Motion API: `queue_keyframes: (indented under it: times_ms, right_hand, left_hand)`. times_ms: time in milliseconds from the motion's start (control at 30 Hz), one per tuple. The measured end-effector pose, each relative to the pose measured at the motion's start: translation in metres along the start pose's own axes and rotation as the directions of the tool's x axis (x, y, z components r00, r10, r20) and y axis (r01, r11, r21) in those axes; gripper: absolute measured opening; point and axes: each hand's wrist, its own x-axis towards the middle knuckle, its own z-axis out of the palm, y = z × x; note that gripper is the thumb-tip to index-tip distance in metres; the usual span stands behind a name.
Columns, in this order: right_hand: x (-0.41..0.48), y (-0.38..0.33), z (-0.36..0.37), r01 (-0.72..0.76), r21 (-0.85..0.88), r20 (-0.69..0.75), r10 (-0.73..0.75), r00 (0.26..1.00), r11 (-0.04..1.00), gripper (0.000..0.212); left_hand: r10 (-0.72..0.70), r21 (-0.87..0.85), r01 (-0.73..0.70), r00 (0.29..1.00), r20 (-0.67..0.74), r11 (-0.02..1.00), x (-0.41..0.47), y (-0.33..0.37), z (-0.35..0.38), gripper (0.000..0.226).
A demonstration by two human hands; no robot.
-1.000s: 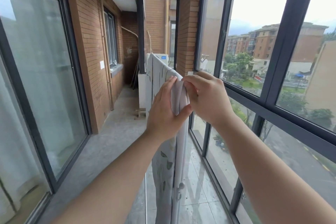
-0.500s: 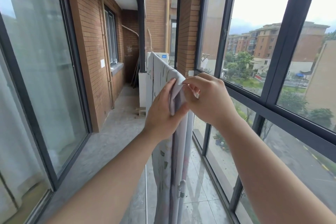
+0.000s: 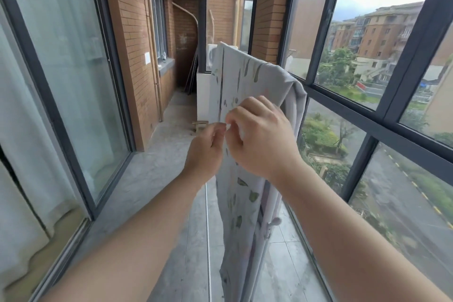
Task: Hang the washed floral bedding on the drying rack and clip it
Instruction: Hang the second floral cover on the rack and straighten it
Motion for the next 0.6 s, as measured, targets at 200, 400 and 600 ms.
queue_keyframes:
  times_ms: [200,400,600]
  right_hand:
    - [-0.047,-0.013,0.083,-0.418,-0.165,0.542,0.436,0.719,0.894,0.028]
    - [-0.099,-0.028,0.154,-0.69,-0.292,0.65,0.667,0.364,0.662,0.037]
    - [-0.11,-0.029,0.208,-0.785,-0.315,0.664,0.714,0.22,0.534,0.043]
  left_hand:
    - [-0.35,0.088,0.346,0.936,0.034,0.934,-0.038,-0.109,-0.031,0.028]
    - [-0.497,0.182,0.476,0.863,0.094,0.86,-0.083,-0.199,-0.075,0.03]
    - [-0.572,0.188,0.549,0.815,0.096,0.814,-0.074,-0.257,-0.094,0.033]
